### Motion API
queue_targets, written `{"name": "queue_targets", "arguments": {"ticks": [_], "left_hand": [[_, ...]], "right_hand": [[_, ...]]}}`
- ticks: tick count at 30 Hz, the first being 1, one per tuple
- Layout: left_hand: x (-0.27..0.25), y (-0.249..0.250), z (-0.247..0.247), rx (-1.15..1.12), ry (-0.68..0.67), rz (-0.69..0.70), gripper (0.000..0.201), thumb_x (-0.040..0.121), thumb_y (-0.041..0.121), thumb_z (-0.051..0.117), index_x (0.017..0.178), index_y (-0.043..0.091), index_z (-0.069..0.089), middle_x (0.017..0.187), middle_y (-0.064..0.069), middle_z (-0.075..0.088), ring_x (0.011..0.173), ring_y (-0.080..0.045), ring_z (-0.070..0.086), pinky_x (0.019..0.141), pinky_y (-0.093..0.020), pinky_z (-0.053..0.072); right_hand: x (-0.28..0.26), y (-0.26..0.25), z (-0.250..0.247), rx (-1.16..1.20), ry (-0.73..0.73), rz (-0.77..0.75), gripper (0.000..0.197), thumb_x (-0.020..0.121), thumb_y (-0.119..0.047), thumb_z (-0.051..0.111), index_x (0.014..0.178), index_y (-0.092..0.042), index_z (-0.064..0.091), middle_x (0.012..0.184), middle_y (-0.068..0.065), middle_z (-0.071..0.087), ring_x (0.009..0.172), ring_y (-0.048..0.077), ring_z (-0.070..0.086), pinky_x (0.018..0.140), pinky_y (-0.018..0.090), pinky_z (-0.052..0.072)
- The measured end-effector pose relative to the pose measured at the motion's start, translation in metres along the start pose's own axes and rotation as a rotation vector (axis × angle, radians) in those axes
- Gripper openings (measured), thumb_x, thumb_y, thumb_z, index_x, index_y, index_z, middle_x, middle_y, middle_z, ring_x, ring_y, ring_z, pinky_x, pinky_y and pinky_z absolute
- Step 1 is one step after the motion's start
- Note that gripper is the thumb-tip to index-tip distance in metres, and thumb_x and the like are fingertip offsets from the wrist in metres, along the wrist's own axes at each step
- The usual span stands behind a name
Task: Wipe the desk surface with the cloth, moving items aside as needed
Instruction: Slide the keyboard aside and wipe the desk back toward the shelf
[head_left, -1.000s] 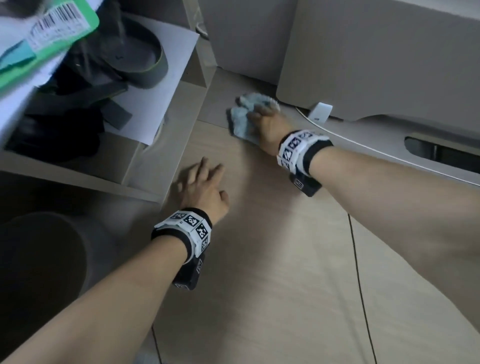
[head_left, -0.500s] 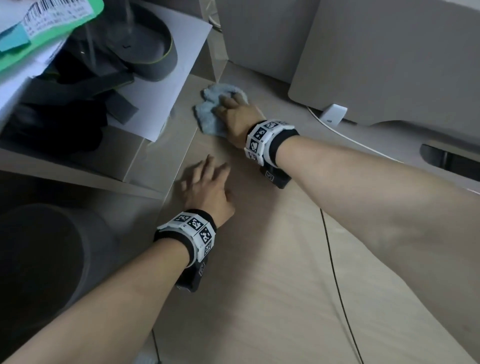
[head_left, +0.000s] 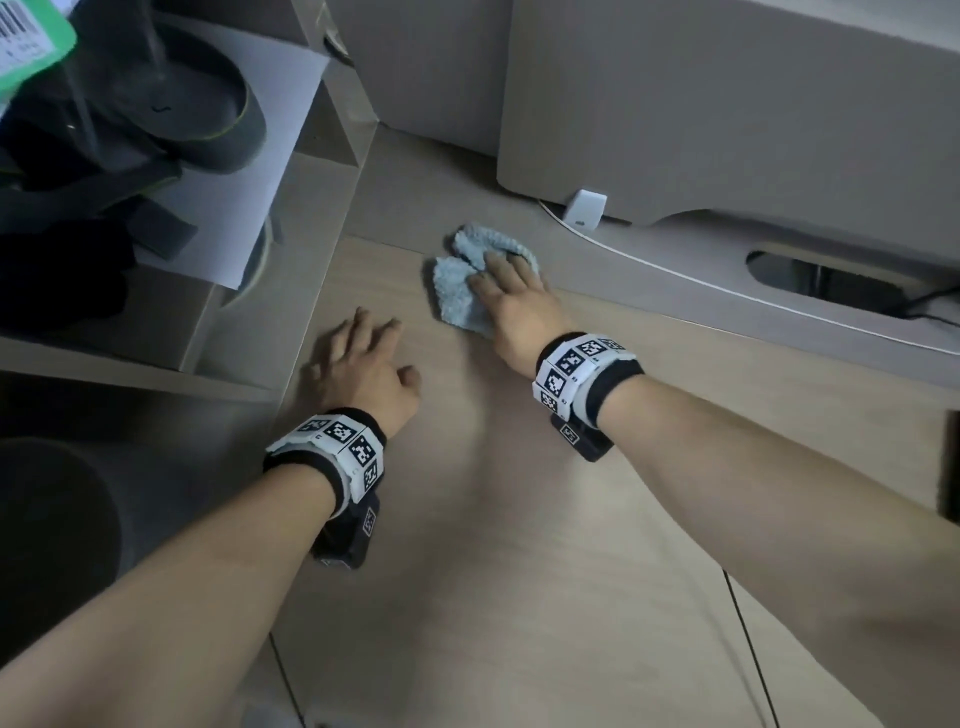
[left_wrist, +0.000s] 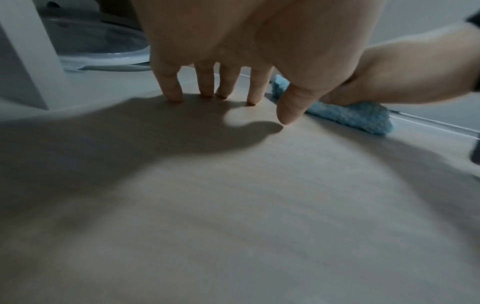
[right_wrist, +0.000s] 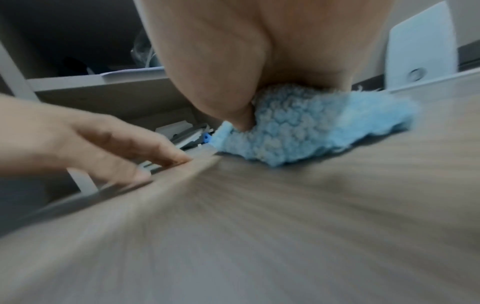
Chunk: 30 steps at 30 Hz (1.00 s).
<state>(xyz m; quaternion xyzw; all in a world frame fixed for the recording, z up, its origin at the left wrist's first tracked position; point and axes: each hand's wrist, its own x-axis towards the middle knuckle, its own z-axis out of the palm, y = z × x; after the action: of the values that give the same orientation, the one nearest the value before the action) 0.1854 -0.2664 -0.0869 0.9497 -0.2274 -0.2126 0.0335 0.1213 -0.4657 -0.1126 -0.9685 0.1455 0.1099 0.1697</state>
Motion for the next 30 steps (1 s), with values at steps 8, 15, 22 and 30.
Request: {"name": "queue_targets", "arguments": {"ticks": [8, 15, 22, 30], "left_hand": [[0.002, 0.006, 0.007, 0.023, -0.001, -0.027, 0.064, 0.084, 0.045, 0.047, 0.144, 0.031, 0.031, 0.162, -0.002, 0.014, 0.146, -0.028, 0.013, 0.115, -0.051, 0.025], [0.006, 0.000, 0.010, 0.062, -0.001, -0.002, 0.065, 0.084, 0.047, 0.047, 0.144, 0.031, 0.031, 0.161, -0.003, 0.016, 0.145, -0.031, 0.016, 0.110, -0.056, 0.029], [-0.014, 0.031, 0.012, 0.061, 0.028, 0.087, 0.067, 0.085, 0.038, 0.052, 0.145, 0.018, 0.031, 0.160, -0.010, 0.017, 0.146, -0.031, 0.014, 0.116, -0.051, 0.019], [-0.061, 0.109, 0.044, 0.009, -0.068, 0.305, 0.059, 0.085, 0.037, 0.054, 0.140, 0.021, 0.041, 0.155, -0.007, 0.024, 0.142, -0.031, 0.017, 0.109, -0.053, 0.029]], "right_hand": [[-0.114, 0.127, -0.016, 0.061, 0.143, 0.597, 0.062, 0.091, -0.015, 0.059, 0.148, -0.013, 0.036, 0.159, 0.013, 0.027, 0.144, 0.037, 0.025, 0.116, 0.048, 0.030], [-0.112, 0.055, 0.003, 0.074, -0.004, 0.487, 0.080, 0.083, -0.007, 0.061, 0.153, -0.019, 0.023, 0.164, 0.009, 0.005, 0.149, 0.036, 0.004, 0.117, 0.057, 0.022], [-0.183, 0.116, 0.009, 0.071, 0.042, 0.576, 0.072, 0.090, -0.010, 0.059, 0.153, -0.020, 0.026, 0.164, 0.007, 0.013, 0.150, 0.033, 0.011, 0.118, 0.051, 0.024], [-0.249, 0.174, 0.002, 0.117, -0.022, 1.033, 0.075, 0.092, -0.011, 0.054, 0.155, -0.015, 0.014, 0.163, 0.014, 0.003, 0.149, 0.040, 0.003, 0.119, 0.046, 0.019]]}}
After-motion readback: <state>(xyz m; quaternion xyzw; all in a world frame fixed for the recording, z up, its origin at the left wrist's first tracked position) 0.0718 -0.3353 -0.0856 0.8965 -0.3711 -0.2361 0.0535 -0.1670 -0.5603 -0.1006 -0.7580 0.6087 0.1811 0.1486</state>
